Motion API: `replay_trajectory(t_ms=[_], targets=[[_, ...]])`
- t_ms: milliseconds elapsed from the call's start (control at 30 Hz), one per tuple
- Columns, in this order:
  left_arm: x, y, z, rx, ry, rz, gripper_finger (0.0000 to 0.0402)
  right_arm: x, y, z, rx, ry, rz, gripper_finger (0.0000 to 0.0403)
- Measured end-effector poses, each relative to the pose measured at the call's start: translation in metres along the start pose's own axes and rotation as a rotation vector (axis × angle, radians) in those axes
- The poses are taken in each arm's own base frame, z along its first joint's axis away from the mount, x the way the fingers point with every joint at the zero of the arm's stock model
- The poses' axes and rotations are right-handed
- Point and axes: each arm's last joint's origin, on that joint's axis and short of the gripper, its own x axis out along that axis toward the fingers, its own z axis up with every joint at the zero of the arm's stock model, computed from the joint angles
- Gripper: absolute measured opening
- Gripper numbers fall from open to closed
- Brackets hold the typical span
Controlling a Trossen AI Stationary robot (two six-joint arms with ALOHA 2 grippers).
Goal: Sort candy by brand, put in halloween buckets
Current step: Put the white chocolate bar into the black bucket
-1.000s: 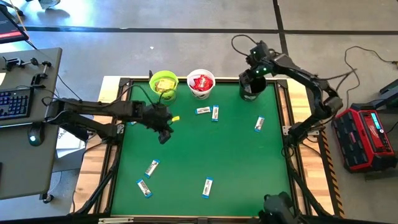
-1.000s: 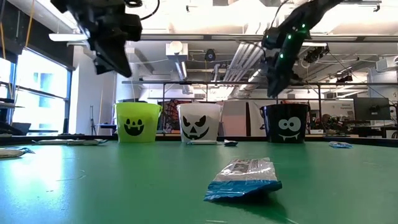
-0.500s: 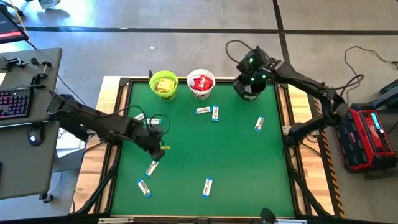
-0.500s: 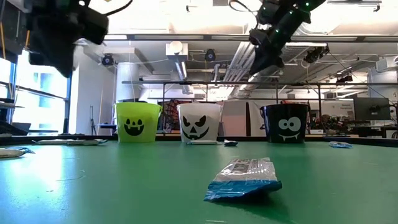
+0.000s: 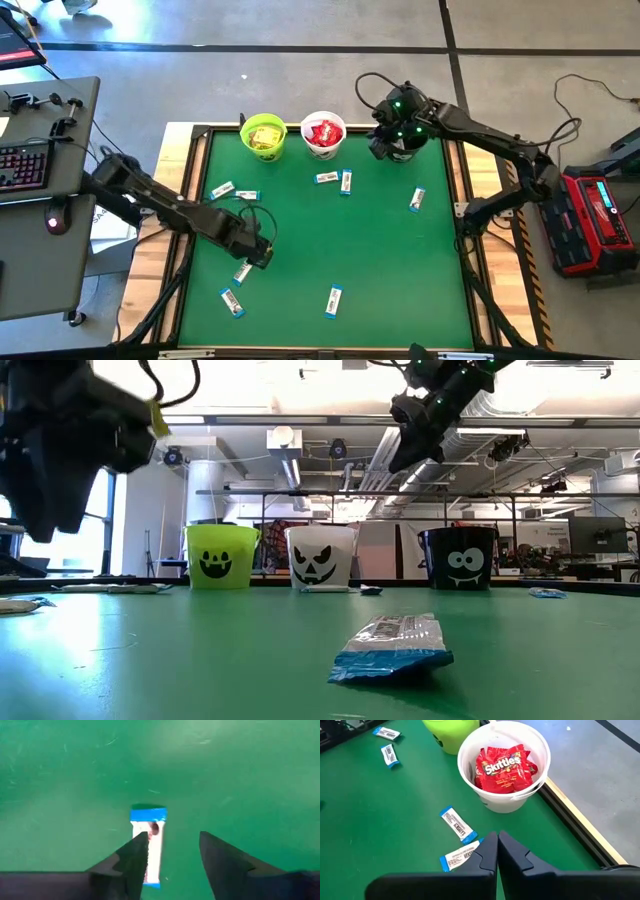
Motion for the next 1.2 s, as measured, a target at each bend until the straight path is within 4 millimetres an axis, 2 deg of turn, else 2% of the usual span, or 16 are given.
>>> replay_trajectory(t_ms=[300,733,900,1200], targets=[[0.037,-0.005,0.000,-0.033,0.020,0.153,0.0208,0.000,0.000,0.000,-0.004,-0.001,0.000,0.0000],[0.064,-0.008,0.001,-0.093,0.034,0.235,0.0207,0.000,0.000,0.002,0.008,-0.024,0.000,0.0000],[0.065,-0.009,0.003,-0.074,0.044,0.230,0.0163,0.000,0.000,0.003,0.014,-0.025,0.000,0.0000],[0.066,-0.012,0.003,0.057,0.066,0.188,0.0015,0.000,0.000,0.003,0.013,-0.029,0.000,0.0000]])
